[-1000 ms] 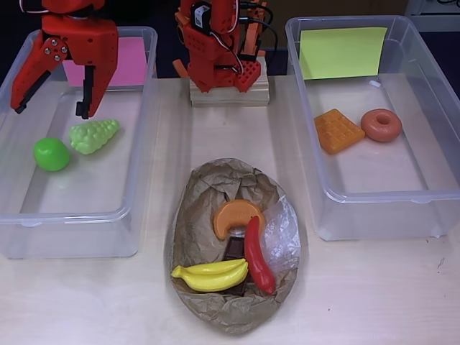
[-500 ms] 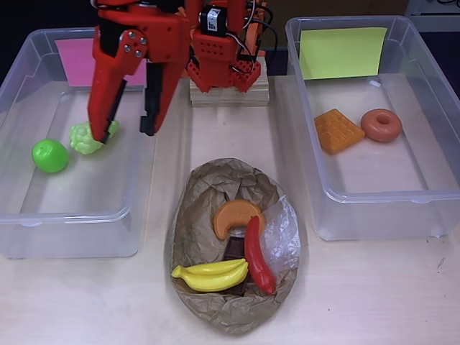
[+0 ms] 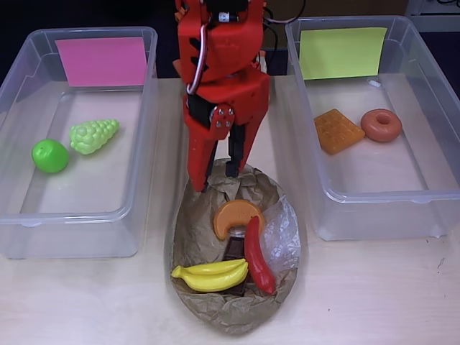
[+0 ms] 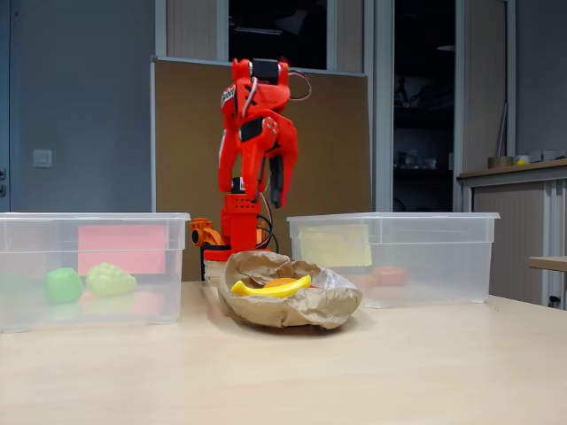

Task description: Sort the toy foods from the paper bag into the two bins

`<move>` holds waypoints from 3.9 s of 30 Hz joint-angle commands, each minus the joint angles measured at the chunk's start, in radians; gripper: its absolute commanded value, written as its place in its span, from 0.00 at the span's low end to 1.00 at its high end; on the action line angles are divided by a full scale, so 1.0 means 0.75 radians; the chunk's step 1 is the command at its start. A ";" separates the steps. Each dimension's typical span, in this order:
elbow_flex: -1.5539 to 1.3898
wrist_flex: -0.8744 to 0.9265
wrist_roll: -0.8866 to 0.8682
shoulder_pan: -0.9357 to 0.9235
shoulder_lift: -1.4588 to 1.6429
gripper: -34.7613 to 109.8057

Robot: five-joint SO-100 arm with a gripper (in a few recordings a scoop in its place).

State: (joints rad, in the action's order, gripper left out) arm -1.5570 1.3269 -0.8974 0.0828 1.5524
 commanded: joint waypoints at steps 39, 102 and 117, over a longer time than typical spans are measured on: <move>0.266 -0.450 1.059 0.002 -0.603 0.49; 0.589 -0.098 1.117 -0.192 0.051 0.31; -0.681 -0.722 0.896 -0.845 0.818 0.36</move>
State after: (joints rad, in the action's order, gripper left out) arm -1.9359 0.8636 -0.1779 -0.4893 2.0632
